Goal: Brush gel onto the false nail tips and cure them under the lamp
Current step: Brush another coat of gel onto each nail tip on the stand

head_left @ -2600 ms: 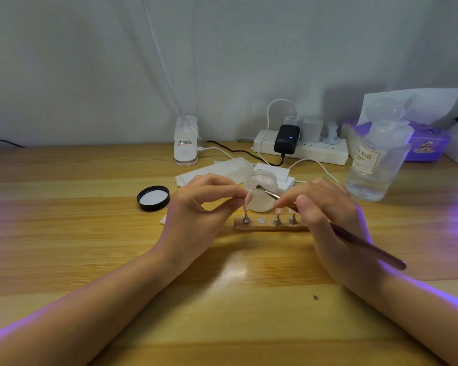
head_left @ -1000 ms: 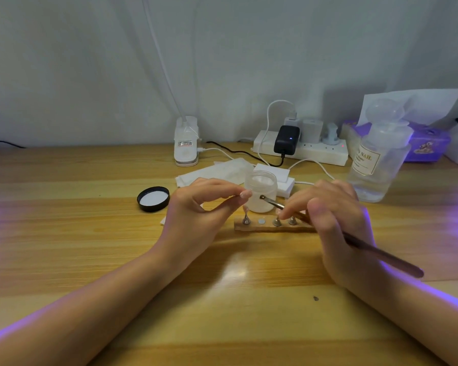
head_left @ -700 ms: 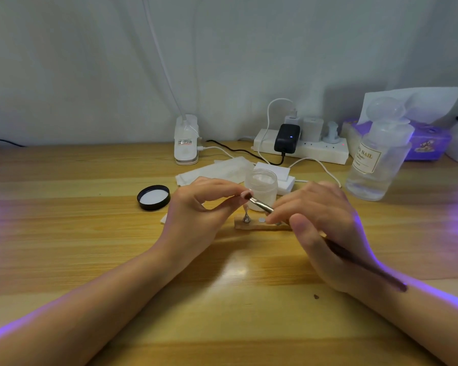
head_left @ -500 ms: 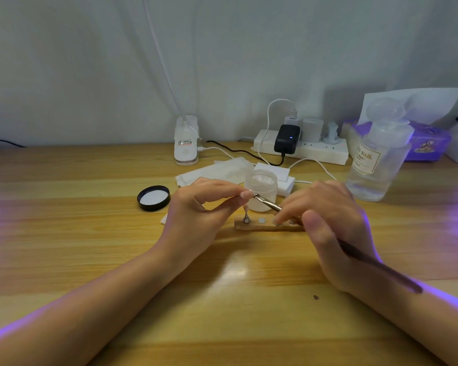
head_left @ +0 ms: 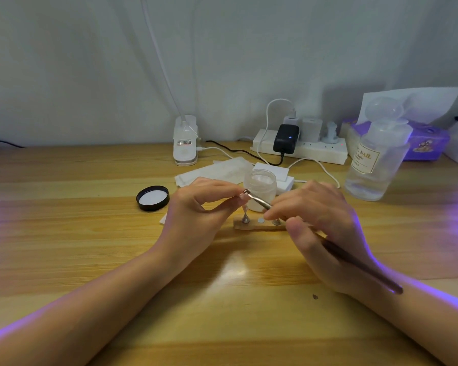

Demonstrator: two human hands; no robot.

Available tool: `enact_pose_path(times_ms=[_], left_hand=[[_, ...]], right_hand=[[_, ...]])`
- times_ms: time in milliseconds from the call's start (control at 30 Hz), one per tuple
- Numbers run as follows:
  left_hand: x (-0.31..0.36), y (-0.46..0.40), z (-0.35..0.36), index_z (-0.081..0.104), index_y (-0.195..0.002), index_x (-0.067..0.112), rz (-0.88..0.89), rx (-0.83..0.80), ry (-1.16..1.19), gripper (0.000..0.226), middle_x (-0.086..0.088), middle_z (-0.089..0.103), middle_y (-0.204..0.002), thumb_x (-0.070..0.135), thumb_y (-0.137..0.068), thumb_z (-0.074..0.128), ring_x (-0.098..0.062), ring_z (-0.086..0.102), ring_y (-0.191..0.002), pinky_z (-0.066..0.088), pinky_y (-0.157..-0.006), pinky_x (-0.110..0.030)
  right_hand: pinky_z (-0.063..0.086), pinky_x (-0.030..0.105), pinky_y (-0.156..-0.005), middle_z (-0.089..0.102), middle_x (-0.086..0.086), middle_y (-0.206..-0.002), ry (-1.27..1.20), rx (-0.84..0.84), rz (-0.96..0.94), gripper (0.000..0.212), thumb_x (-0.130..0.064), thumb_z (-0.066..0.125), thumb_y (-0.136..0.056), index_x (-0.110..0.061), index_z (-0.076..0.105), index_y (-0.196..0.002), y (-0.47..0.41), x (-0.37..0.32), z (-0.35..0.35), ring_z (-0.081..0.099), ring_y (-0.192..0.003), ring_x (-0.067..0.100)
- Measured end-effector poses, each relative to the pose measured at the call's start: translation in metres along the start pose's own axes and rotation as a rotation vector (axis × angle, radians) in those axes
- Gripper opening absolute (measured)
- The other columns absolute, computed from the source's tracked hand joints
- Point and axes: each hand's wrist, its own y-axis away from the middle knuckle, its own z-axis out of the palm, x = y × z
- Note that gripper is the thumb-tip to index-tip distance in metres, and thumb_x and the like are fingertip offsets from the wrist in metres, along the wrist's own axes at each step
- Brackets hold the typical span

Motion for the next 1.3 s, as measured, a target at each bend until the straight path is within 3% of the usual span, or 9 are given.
enact_pose_path(times_ms=[100,233,433,533,667,833,1067,1300], left_hand=[[0.000,0.000,0.000,0.068,-0.095,0.022,0.006,0.004,0.000,0.021,0.013,0.069,-0.084,0.020,-0.073,0.066,-0.005,0.062,-0.085,0.048,-0.078,-0.022],[0.000,-0.001,0.000,0.069,-0.093,0.023,-0.007,-0.010,0.009,0.019,0.013,0.069,-0.084,0.022,-0.074,0.066,-0.005,0.062,-0.086,0.048,-0.079,-0.023],[0.000,0.000,-0.001,0.068,-0.094,0.024,0.011,-0.015,0.004,0.021,0.012,0.069,-0.085,0.019,-0.074,0.066,-0.007,0.062,-0.087,0.046,-0.079,-0.020],[0.000,0.000,-0.001,0.068,-0.095,0.022,0.025,-0.019,-0.002,0.021,0.011,0.070,-0.086,0.018,-0.074,0.066,-0.009,0.063,-0.087,0.046,-0.079,-0.021],[0.001,0.000,-0.001,0.069,-0.093,0.022,0.041,-0.025,-0.002,0.018,0.010,0.070,-0.085,0.019,-0.076,0.067,-0.009,0.063,-0.087,0.048,-0.080,-0.025],[-0.002,-0.001,-0.001,0.068,-0.094,0.023,0.062,-0.016,-0.034,0.020,0.012,0.069,-0.087,0.016,-0.075,0.066,-0.009,0.062,-0.086,0.045,-0.078,-0.018],[-0.001,-0.001,0.000,0.069,-0.092,0.024,0.072,-0.021,-0.022,0.017,0.013,0.069,-0.086,0.020,-0.076,0.068,-0.009,0.063,-0.087,0.047,-0.080,-0.024],[0.000,0.000,-0.001,0.068,-0.094,0.024,0.065,-0.013,-0.036,0.020,0.013,0.068,-0.087,0.017,-0.075,0.066,-0.008,0.062,-0.087,0.048,-0.079,-0.023]], right_hand=[[0.038,0.039,-0.071,0.066,-0.006,-0.076,0.006,-0.006,0.008,0.035,-0.023,0.039,-0.089,-0.010,0.069,-0.076,0.001,0.002,0.001,0.055,-0.070,0.016],[0.037,0.040,-0.070,0.063,0.000,-0.065,-0.055,0.106,0.118,0.045,-0.024,0.033,-0.091,-0.009,0.066,-0.065,0.003,0.005,0.000,0.051,-0.067,0.011],[0.042,0.043,-0.066,0.066,0.000,-0.079,-0.096,0.010,0.031,0.050,-0.035,0.031,-0.098,-0.007,0.069,-0.081,0.003,0.005,0.002,0.059,-0.072,0.022],[0.042,0.043,-0.068,0.065,-0.006,-0.074,-0.114,0.052,0.065,0.051,-0.038,0.028,-0.098,-0.013,0.069,-0.077,0.004,0.008,0.002,0.058,-0.070,0.016],[0.042,0.048,-0.065,0.063,-0.005,-0.069,-0.181,0.139,0.123,0.042,-0.028,0.031,-0.095,-0.019,0.065,-0.073,0.004,0.011,0.002,0.057,-0.068,0.016],[0.040,0.045,-0.066,0.065,0.002,-0.076,-0.129,0.017,0.022,0.051,-0.036,0.028,-0.098,-0.009,0.068,-0.082,0.004,0.007,0.002,0.058,-0.070,0.024],[0.039,0.043,-0.071,0.065,-0.001,-0.068,-0.105,0.127,0.143,0.045,-0.023,0.031,-0.091,-0.009,0.067,-0.069,0.004,0.007,0.001,0.056,-0.068,0.012],[0.037,0.041,-0.072,0.067,-0.004,-0.079,0.003,0.008,-0.036,0.052,-0.034,0.028,-0.098,-0.010,0.069,-0.077,0.004,0.004,0.000,0.060,-0.073,0.018]])
